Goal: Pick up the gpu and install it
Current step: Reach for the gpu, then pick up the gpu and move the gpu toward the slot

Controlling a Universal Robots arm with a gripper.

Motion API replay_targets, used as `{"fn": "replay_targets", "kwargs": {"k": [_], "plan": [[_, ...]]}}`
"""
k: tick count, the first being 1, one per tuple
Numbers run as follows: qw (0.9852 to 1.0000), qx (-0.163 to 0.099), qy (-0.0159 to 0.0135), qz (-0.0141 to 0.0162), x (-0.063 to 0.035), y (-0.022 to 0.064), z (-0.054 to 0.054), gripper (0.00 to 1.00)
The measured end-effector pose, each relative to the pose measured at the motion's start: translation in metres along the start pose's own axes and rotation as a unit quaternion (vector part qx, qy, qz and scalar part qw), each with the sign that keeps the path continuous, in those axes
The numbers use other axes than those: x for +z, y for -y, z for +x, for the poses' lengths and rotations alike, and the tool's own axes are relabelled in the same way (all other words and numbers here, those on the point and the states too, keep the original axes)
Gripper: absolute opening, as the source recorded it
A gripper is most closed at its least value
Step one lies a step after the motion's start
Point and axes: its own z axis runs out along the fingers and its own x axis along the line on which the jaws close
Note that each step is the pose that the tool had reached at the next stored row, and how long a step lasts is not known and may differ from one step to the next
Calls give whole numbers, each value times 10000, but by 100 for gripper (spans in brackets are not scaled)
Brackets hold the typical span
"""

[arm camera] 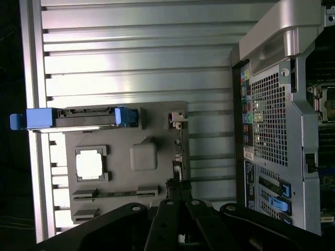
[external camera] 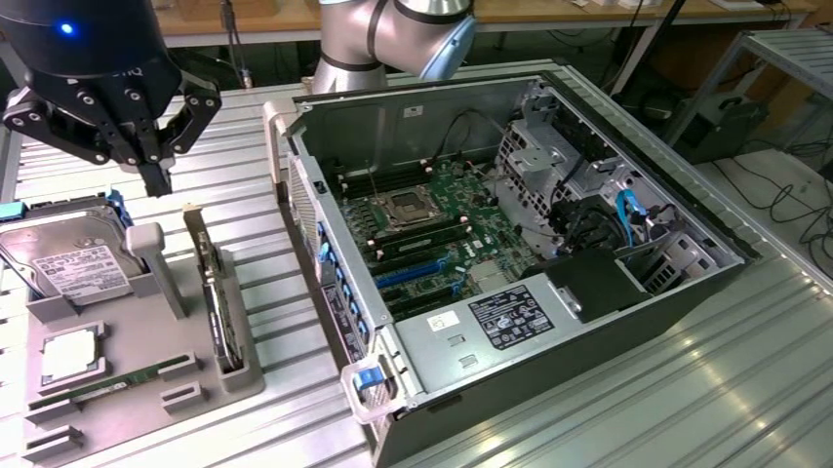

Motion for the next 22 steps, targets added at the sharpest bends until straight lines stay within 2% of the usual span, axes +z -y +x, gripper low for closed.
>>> {"fn": "replay_targets", "kwargs": {"k": [15,22], "plan": [[10000,-1,0,0,-7,142,-8,11],[10000,0,0,-5,-7,143,-8,11]]}}
